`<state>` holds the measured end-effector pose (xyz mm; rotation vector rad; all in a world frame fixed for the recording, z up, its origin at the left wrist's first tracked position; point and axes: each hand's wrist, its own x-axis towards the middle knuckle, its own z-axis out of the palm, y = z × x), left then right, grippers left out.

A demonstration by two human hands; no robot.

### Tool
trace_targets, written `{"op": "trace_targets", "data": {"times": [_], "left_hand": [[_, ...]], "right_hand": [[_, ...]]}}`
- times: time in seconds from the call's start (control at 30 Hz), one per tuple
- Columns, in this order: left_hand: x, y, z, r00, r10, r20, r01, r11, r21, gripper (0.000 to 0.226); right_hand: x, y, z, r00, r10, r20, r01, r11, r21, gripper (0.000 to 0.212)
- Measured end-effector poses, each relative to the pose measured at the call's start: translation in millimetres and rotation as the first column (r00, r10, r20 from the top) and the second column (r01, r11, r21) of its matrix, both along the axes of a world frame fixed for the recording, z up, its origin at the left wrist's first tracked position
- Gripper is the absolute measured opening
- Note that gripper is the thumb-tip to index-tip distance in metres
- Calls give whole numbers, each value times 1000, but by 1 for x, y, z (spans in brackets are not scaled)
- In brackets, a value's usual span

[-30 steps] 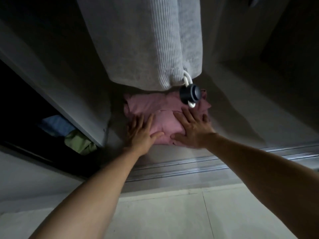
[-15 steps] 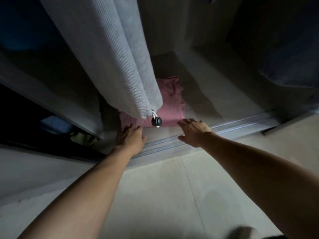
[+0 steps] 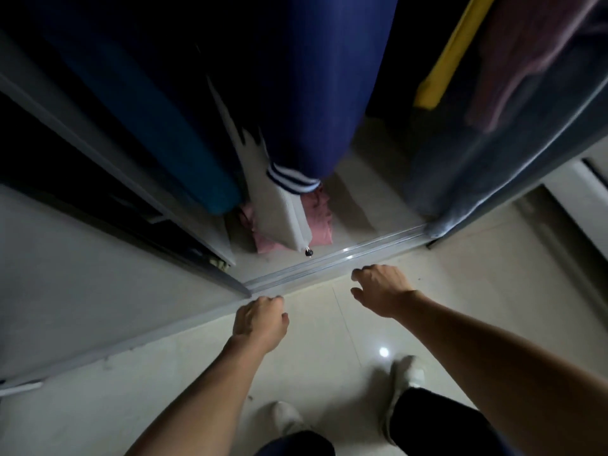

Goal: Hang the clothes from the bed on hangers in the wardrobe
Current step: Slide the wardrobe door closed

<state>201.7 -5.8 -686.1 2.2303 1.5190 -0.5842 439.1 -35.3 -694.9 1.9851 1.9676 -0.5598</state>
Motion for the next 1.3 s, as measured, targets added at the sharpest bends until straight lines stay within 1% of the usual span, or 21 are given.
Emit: {"op": "trace_targets", "data": {"times": [0.13,0.23,0.33,0.5,0.6,0.67,0.73,0.83,0.93,0.97,1.03,1.1,1.13,1.2,1.27,1.3], "left_hand": [[-26,-26,94,1000,3,31,-3,1000,3,28],[-46,-39,153,999,9,47,-10,999,32,28],[-64,-50,199,996,32,80,-39,995,88,29],[-92,-65,271,992,56,114,-77,978,195,26],[-117,-70,316,992,51,114,-80,962,260,23],[-134,-68,348,993,32,114,-67,944,322,23],[-150,-60,382,993,25,113,-68,916,395,22],[-173,-44,432,991,17,131,-82,855,513,21],[-199,-25,473,973,-44,227,-110,774,623,19],[-209,-17,485,961,-90,263,-113,738,665,17],[-230,1,510,938,-211,276,-72,660,748,14],[-257,19,536,910,-345,232,-2,554,832,20],[-271,28,547,891,-407,200,28,490,872,24],[-302,41,571,856,-502,124,64,340,938,28],[-335,56,592,827,-562,11,112,183,977,29],[-350,65,601,812,-581,-48,150,129,980,32]], "right_hand": [[-14,-28,100,997,-69,-17,69,997,23,36],[-27,-49,164,994,-102,-43,104,993,58,36],[-40,-71,211,991,-119,-59,124,989,79,37],[-64,-97,274,994,-100,-55,107,984,143,36],[-82,-102,320,993,-101,-67,114,968,225,35],[-94,-98,355,993,-93,-69,109,948,299,30],[-105,-89,392,993,-85,-79,109,918,381,29],[-125,-71,449,993,-86,-80,114,865,488,34],[-153,-53,497,991,-89,-104,133,800,585,36],[-164,-46,509,990,-86,-116,139,774,617,37],[-191,-30,528,985,-81,-152,163,725,670,40],[-222,-11,544,978,-82,-192,198,658,726,45],[-239,-2,551,974,-85,-209,217,605,766,48],[-277,16,562,959,-82,-273,279,460,843,54],[-316,33,569,926,-93,-366,375,343,861,58],[-334,41,570,906,-110,-408,421,304,854,60]]}}
